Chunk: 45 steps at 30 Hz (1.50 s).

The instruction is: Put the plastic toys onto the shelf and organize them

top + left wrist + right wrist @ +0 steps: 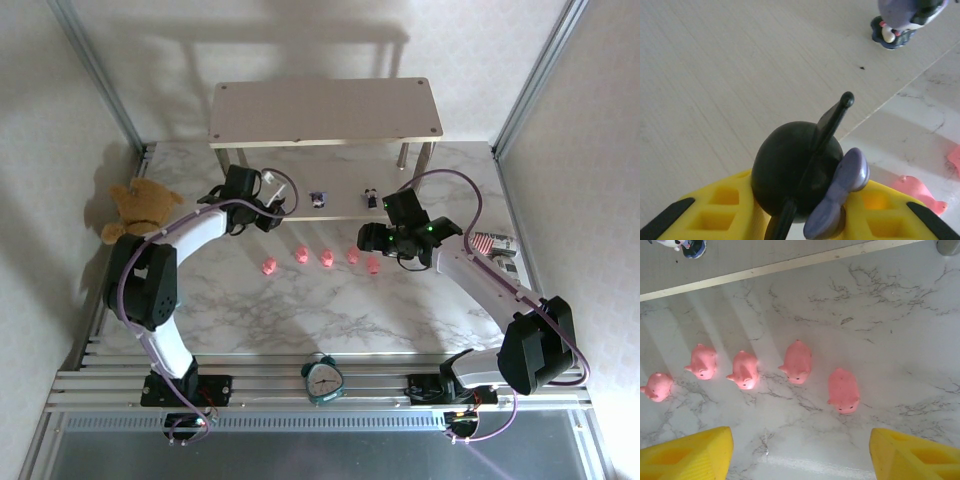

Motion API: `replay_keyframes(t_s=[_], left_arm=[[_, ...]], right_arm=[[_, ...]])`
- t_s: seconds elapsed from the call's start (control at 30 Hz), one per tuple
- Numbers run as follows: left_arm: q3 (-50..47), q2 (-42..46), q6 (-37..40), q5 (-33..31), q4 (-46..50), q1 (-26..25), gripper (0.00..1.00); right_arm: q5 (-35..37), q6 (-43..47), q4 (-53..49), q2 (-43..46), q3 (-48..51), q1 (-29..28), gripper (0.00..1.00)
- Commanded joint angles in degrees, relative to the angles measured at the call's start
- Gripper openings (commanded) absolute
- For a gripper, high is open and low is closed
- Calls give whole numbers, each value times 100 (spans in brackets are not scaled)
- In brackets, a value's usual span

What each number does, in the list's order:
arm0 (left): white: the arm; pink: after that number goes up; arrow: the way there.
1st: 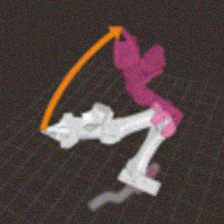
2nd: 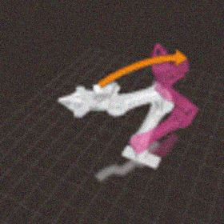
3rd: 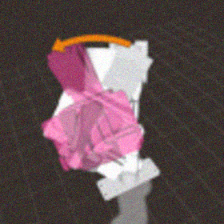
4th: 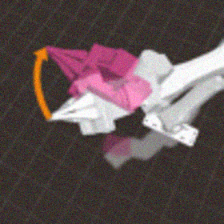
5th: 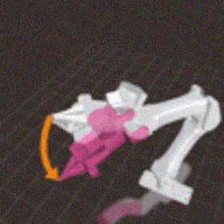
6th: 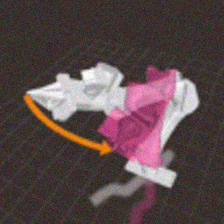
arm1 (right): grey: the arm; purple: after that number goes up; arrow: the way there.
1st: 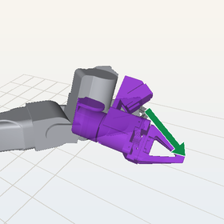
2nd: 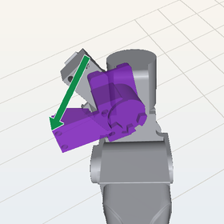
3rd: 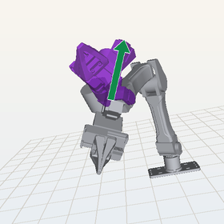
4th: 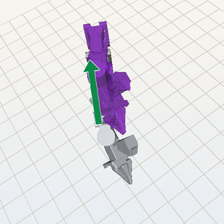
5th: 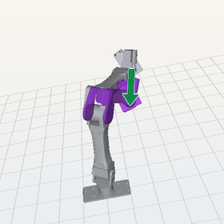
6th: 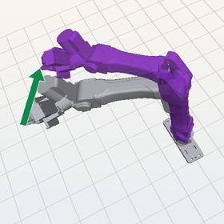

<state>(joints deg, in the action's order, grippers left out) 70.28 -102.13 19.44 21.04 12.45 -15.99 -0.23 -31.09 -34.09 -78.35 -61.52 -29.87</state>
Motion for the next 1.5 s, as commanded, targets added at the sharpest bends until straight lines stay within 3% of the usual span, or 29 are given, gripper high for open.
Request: replay_keyframes(t_s=[0.0, 1.47], left_arm=[[199, -138, 155, 87, 29, 65, 31], [610, -835, 201, 164, 1, 236, 36]], right_arm=[[10, -107, -93, 4, -156, 29, 73], [76, -99, -272, -209, -408, 13, 73]])
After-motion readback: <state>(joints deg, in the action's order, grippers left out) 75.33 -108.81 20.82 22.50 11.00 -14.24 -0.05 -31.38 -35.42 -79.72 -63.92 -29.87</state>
